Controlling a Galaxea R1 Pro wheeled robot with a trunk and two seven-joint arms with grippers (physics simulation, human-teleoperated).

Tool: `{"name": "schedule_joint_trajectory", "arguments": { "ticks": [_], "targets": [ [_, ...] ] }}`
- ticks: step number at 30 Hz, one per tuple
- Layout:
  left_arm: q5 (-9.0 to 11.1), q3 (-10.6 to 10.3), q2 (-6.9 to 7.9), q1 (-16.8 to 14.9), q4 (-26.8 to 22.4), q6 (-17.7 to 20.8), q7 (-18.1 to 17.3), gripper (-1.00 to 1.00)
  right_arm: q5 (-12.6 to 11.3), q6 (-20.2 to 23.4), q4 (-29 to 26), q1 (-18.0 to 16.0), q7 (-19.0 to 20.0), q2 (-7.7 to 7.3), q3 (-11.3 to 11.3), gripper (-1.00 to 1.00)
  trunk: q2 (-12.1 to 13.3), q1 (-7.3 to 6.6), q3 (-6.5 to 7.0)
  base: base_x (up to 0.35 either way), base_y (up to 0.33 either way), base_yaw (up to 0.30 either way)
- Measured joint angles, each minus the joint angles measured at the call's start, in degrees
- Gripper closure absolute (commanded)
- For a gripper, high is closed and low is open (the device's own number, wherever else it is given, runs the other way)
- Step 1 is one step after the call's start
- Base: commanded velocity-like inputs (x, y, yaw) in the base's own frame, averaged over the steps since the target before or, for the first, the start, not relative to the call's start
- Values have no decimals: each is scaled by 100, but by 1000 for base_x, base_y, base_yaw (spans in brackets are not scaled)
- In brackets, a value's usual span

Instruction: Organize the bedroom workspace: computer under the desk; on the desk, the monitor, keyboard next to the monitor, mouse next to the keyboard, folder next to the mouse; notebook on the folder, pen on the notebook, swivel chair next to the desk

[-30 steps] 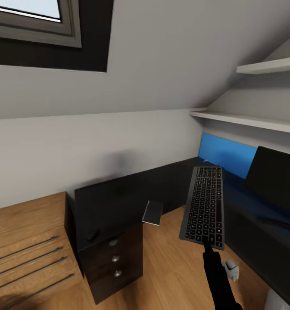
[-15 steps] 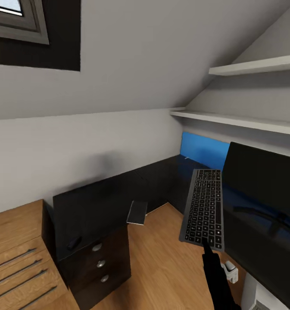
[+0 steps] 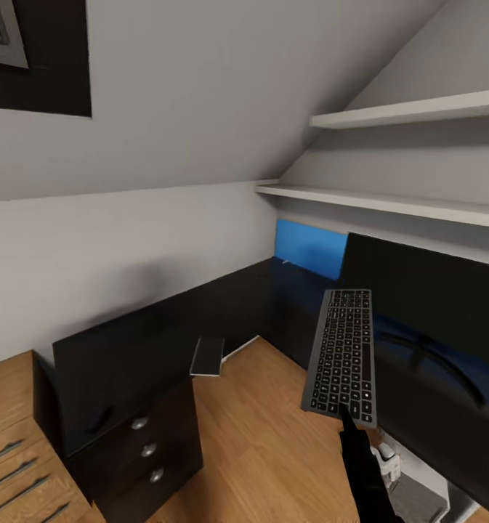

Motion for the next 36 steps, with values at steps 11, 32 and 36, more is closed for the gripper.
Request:
{"name": "schedule_joint_trajectory", "arguments": {
  "ticks": [11, 32, 36],
  "targets": [
    [1, -8, 1, 0, 6, 3, 4, -100, -5, 1, 12, 1, -1, 1, 2, 100, 0, -2, -24, -38, 20, -273],
    [1, -1, 1, -1, 6, 3, 1, -100, -5, 1, 14, 1, -1, 3, 3, 100, -1, -2, -70, -64, 55, -273],
    [1, -1, 1, 0, 6, 7, -3, -100, -5, 0, 14, 1, -1, 4, 3, 100, -1, -2, -79, -4, 3, -273]
  ]
}}
